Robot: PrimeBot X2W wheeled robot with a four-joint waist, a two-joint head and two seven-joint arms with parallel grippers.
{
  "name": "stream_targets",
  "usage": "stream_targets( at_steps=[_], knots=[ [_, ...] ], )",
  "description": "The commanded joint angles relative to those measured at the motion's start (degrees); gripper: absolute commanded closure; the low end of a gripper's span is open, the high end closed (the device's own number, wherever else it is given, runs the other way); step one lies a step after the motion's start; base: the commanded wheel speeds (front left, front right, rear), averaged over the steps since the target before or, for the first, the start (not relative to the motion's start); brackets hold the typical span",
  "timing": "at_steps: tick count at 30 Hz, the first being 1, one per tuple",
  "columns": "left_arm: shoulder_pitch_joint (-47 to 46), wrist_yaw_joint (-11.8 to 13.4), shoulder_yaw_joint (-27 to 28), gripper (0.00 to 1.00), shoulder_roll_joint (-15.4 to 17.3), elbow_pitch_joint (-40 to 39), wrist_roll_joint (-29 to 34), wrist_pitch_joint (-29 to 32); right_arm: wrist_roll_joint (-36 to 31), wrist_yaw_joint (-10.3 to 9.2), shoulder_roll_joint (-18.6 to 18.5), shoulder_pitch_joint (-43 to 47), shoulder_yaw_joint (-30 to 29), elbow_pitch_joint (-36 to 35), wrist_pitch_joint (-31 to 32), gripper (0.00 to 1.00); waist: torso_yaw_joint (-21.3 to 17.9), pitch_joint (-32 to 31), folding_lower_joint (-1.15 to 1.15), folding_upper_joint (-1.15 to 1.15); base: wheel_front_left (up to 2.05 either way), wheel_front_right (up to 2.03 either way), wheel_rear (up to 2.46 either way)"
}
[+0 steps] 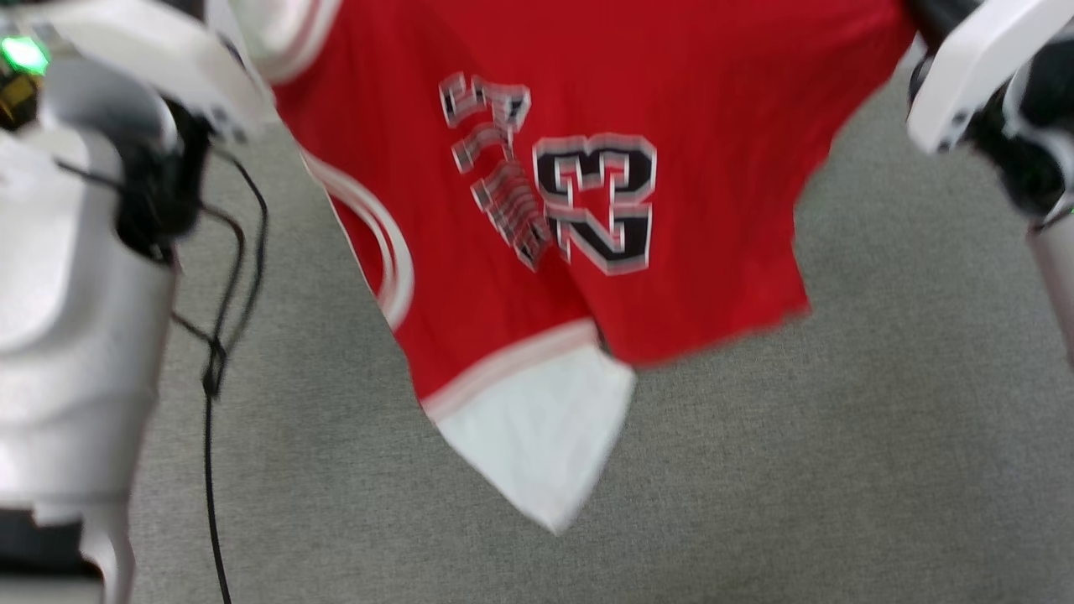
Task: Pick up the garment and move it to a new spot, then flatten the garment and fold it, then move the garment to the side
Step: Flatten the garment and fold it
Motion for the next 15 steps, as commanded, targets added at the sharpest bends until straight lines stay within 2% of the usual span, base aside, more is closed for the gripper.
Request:
stream_targets(
  at_steps=[1, 7, 15],
  knots=[
    [-4.72, 0.18, 0.61, 1.00, 0.86, 1.89, 0.95, -0.80, -1.22, -0.08, 0.16, -3.37, -1.52, 0.88, -1.35, 1.00, -0.91, 2.05, 0.00, 0.00, 0.00, 0.00, 0.00],
    [-21.21, 0.24, 1.28, 1.00, 2.18, 8.03, 3.42, -2.53, -4.05, -0.09, 1.07, -14.86, -5.97, 2.44, -5.96, 1.00, -1.68, 7.51, 0.00, 0.00, 0.00, 0.00, 0.00],
    [-38.94, 0.00, 1.64, 1.00, 3.86, 10.93, 5.33, -2.13, -5.72, -0.05, 1.39, -29.74, -8.49, 3.72, -8.07, 1.00, -1.52, 18.53, 0.00, 0.00, 0.00, 0.00, 0.00]
  ],
)
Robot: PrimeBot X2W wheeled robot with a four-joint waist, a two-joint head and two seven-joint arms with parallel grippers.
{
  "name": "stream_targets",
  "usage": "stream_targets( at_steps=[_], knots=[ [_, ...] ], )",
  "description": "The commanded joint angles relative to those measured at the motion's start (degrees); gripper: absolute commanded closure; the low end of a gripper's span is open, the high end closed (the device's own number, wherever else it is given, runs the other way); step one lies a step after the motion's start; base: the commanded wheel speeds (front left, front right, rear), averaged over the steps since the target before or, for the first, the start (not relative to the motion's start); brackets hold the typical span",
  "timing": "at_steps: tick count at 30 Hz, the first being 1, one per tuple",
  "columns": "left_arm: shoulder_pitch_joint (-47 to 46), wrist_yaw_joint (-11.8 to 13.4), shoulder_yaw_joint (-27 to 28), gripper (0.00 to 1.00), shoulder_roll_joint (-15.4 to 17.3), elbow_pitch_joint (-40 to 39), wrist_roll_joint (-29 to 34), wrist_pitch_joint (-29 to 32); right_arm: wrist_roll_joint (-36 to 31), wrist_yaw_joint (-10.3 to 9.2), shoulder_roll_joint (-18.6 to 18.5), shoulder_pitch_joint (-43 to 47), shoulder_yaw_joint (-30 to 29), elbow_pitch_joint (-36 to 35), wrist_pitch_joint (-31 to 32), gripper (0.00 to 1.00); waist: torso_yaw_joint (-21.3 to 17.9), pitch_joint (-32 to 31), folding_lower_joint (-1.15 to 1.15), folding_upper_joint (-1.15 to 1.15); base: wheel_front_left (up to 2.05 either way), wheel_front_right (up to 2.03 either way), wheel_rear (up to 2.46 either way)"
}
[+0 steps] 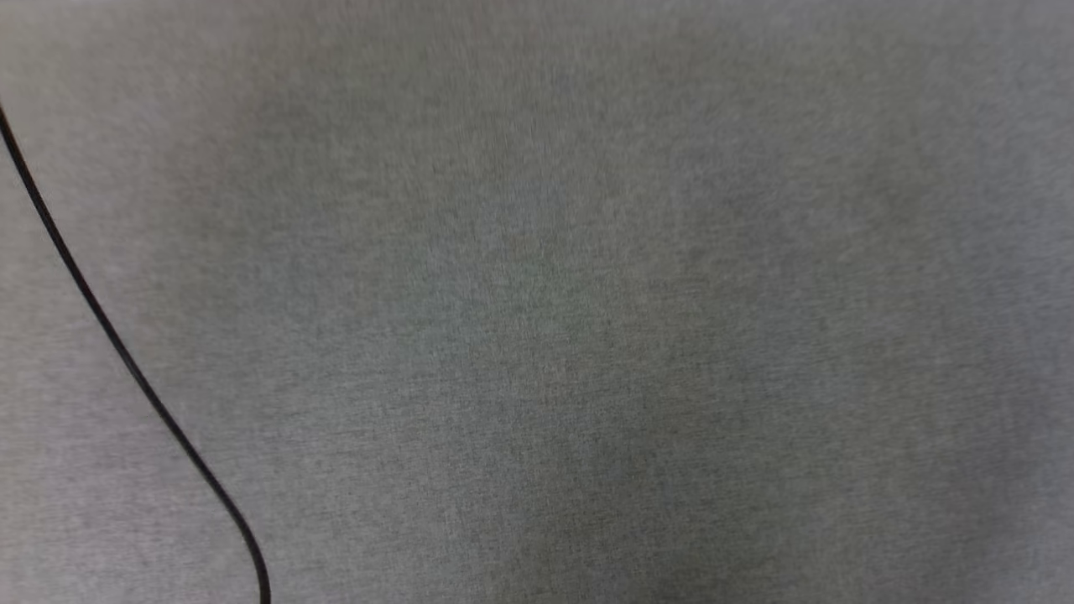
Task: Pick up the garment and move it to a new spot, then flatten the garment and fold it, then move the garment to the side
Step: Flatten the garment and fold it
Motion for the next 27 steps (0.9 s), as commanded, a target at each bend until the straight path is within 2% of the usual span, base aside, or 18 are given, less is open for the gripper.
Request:
stream_targets(
  at_steps=[1, 9, 14, 22, 27],
  knots=[
    [-3.38, 0.13, 0.17, 1.00, 0.49, -0.03, 0.45, 0.76, 0.24, -0.04, 0.25, -3.24, -0.46, 0.49, -0.41, 1.00, 0.10, 7.09, -0.01, 0.00, 0.00, 0.00, 0.00],
    [-4.30, 0.64, 0.72, 1.00, -0.22, 0.63, -0.54, -0.61, 1.59, -0.04, 2.12, -8.54, 1.40, 5.22, -3.59, 1.00, 0.62, 14.20, -0.01, 0.00, 0.00, 0.00, 0.00],
    [-0.63, 0.39, 1.21, 1.00, -0.65, 1.04, -1.93, -1.58, 3.90, -0.04, 2.61, -6.92, 4.63, 8.37, -5.40, 1.00, 1.20, 16.48, -0.01, 0.00, 0.00, 0.00, 0.00],
    [8.45, -1.16, 2.48, 1.00, -0.78, 0.61, -5.26, -2.90, 8.85, -0.04, 0.62, -1.13, 9.01, 11.71, -7.75, 1.00, 2.25, 16.36, -0.01, 0.00, 0.00, 0.00, 0.00],
    [17.60, -2.55, 2.85, 1.00, -0.82, 0.41, -6.89, -5.53, 12.13, -0.04, -0.64, 7.32, 11.77, 12.46, -10.68, 1.00, 3.13, 12.15, -0.01, 0.00, 0.00, 0.00, 0.00]
  ],
)
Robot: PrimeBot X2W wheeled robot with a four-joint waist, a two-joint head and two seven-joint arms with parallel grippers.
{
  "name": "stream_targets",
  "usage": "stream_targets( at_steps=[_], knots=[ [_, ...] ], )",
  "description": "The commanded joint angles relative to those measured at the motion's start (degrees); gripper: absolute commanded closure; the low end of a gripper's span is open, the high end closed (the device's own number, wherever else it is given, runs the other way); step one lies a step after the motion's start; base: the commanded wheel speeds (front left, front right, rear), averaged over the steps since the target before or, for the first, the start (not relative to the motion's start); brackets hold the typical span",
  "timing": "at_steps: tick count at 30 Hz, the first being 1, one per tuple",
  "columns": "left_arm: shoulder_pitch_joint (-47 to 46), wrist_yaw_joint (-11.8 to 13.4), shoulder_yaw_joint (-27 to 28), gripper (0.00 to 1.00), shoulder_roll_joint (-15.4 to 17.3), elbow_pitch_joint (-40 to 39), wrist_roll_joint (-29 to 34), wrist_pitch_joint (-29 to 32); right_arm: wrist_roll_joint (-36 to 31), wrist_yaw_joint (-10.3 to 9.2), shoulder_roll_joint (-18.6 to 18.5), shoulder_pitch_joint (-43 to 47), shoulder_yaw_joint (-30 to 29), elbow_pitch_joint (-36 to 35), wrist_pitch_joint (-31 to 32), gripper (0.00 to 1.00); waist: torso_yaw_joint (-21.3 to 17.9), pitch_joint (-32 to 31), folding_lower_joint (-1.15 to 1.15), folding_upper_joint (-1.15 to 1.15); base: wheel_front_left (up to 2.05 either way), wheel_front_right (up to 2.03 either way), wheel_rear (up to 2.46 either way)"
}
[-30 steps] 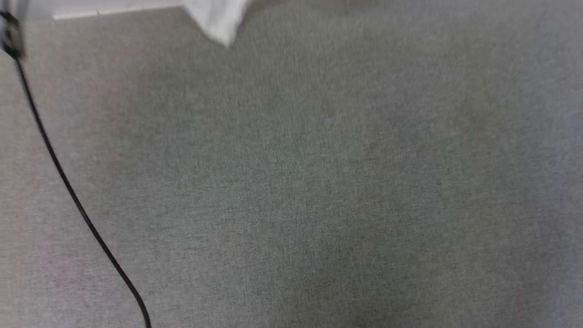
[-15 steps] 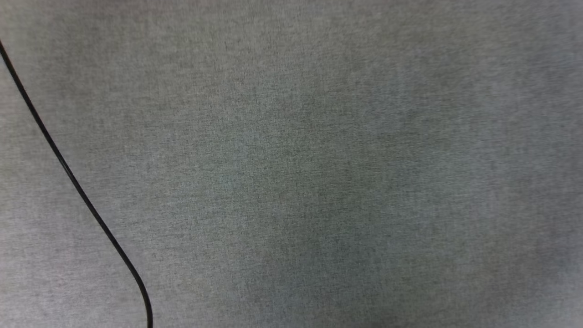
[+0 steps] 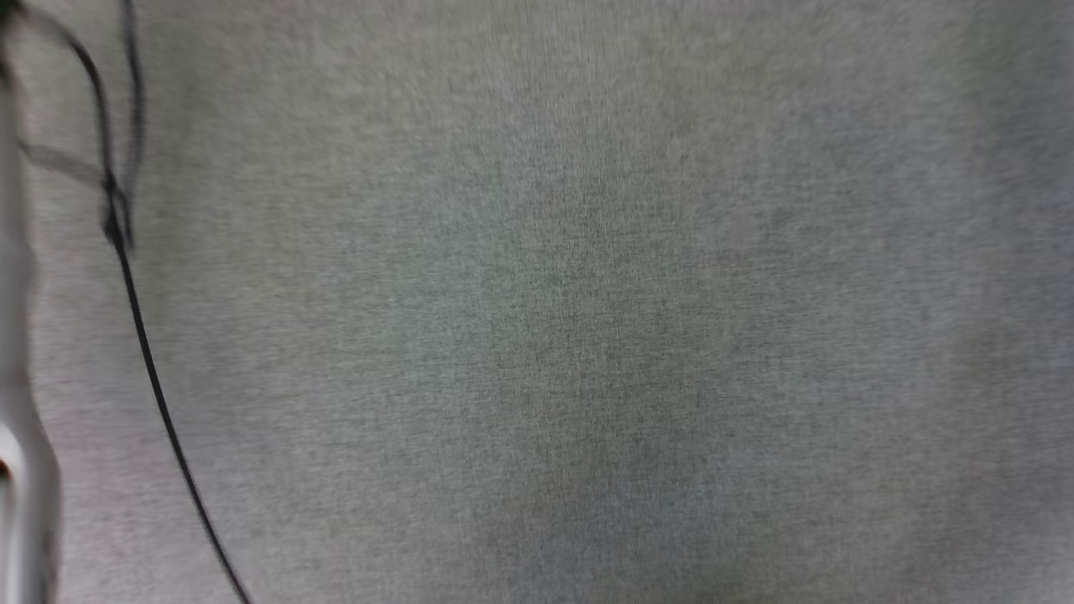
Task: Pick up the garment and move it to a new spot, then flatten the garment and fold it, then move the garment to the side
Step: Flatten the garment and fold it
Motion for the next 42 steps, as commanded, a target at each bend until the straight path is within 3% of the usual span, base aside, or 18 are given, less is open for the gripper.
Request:
stream_targets(
  at_steps=[1, 8, 12, 19, 26, 34, 42],
  knots=[
    [2.68, -0.40, 0.32, 1.00, 0.28, -0.35, -0.47, -0.86, 0.79, -0.06, -0.85, 2.64, 0.50, 0.32, -0.85, 1.00, 0.63, -3.05, -0.01, 0.00, 0.00, 0.00, 0.00],
    [23.45, -2.03, 1.25, 1.00, -0.37, -2.25, -3.67, -4.55, 5.20, -0.08, -1.59, 19.35, 4.33, 0.11, -4.58, 1.00, 1.21, -14.18, -0.01, 0.00, 0.00, 0.00, 0.00],
    [35.70, -1.15, 2.15, 1.00, -0.90, -5.51, -5.40, -6.55, 6.97, -0.08, -1.96, 27.89, 6.33, -0.70, -5.67, 1.00, 1.50, -19.65, -0.01, 0.00, 0.00, 0.00, 0.00],
    [55.99, 2.20, 3.52, 1.00, -1.85, -13.66, -7.90, -6.76, 8.98, -0.09, -3.09, 41.09, 8.43, -2.22, -6.67, 1.00, 2.53, -27.93, -0.01, 0.00, 0.00, 0.00, 0.00],
    [74.58, 7.60, 5.83, 1.00, -1.65, -22.24, -9.99, -4.97, 9.48, -0.11, -3.91, 53.75, 8.64, -4.78, -7.78, 1.00, 4.26, -34.75, -0.01, 0.00, 0.00, 0.00, 0.00],
    [89.38, 12.04, 7.36, 1.00, -1.67, -30.98, -11.98, -2.08, 7.61, -0.17, -3.73, 68.68, 3.28, -9.39, -9.13, 1.00, 6.78, -39.38, -0.01, 0.00, 0.00, 0.00, 0.00],
    [96.13, 15.26, 7.50, 1.00, -0.67, -38.99, -12.24, 1.18, 0.98, -0.18, -1.41, 81.72, -6.18, -17.64, -7.45, 1.00, 7.54, -39.94, -0.01, 0.00, 0.00, 0.00, 0.00]
  ],
)
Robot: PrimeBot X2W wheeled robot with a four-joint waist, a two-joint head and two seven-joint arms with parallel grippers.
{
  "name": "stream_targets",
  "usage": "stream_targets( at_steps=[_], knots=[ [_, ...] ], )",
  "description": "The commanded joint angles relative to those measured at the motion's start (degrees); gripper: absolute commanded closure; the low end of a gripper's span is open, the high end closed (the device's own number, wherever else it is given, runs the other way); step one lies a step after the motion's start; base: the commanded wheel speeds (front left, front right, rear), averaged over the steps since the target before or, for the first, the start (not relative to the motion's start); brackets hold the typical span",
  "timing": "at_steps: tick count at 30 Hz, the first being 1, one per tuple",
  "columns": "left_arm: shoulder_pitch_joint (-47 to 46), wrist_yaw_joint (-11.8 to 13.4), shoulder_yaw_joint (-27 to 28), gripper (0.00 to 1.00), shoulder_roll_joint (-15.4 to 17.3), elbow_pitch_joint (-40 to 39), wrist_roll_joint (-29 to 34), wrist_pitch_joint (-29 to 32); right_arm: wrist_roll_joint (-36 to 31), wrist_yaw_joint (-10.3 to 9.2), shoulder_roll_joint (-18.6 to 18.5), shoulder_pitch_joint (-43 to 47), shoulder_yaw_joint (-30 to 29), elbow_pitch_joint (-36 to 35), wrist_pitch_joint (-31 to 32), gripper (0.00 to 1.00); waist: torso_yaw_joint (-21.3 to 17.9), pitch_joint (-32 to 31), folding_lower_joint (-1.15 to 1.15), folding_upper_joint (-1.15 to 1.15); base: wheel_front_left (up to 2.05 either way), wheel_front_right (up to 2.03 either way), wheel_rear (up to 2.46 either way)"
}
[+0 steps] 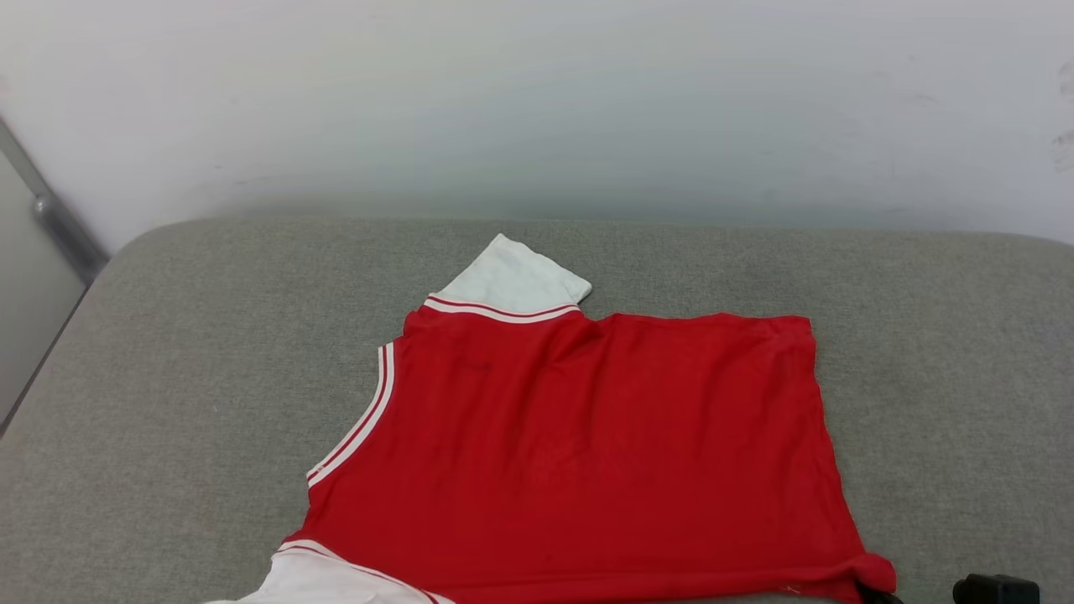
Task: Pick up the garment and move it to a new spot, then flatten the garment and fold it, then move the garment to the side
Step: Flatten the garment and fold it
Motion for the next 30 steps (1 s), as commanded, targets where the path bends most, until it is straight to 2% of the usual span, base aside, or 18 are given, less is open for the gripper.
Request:
stream_targets(
  at_steps=[1, 3, 8, 14, 19, 28, 29, 30],
  knots=[
    [-0.41, 0.85, 0.80, 1.00, 1.37, -1.19, 0.67, 0.11, -1.46, -0.33, -0.20, 1.53, -2.38, -1.77, 1.24, 1.00, -0.21, 0.31, 0.02, 0.00, 0.00, 0.00, 0.00],
    [-2.20, 1.13, -0.24, 1.00, 1.83, -2.94, 1.48, 1.13, -3.56, -0.30, 0.84, 2.79, -4.66, -5.20, 3.91, 1.00, -0.54, 0.74, 0.02, 0.00, 0.00, 0.00, 0.00],
    [-9.93, -0.45, -3.72, 1.00, 2.25, -3.83, 3.07, 3.32, -9.24, -0.23, 3.24, 1.97, -8.80, -14.28, 11.71, 1.00, -1.95, 3.15, 0.02, 0.00, 0.00, 0.00, 0.00],
    [-21.57, -3.42, -7.29, 1.00, 0.25, 1.95, 4.05, 3.66, -14.24, -0.21, 5.72, -2.10, -12.70, -21.10, 17.86, 1.00, -3.46, 7.59, 0.02, 0.00, 0.00, 0.00, 0.00],
    [-29.37, -5.79, -8.98, 1.00, -1.08, 9.72, 3.92, 4.32, -15.73, -0.21, 7.36, -7.03, -12.76, -21.56, 20.78, 1.00, -4.79, 11.66, 0.02, 0.00, 0.00, 0.00, 0.00],
    [-36.38, -9.68, -11.18, 1.00, -2.61, 22.74, 2.71, 5.87, -15.70, -0.20, 7.84, -11.86, -9.18, -15.76, 21.32, 1.00, -5.45, 14.93, 0.02, 0.00, 0.00, 0.00, 0.00],
    [-36.82, -10.23, -11.54, 1.00, -2.87, 23.95, 2.53, 6.12, -15.47, -0.21, 7.94, -12.03, -8.58, -14.97, 21.27, 0.83, -5.47, 15.01, 0.02, 0.00, 0.00, 0.00, 0.00],
    [-37.21, -10.75, -11.84, 1.00, -3.00, 25.04, 2.44, 6.51, -15.22, -0.21, 8.02, -12.23, -8.18, -14.32, 20.97, 0.61, -5.49, 15.05, 0.02, 0.00, 0.00, 0.00, 0.00]
  ],
)
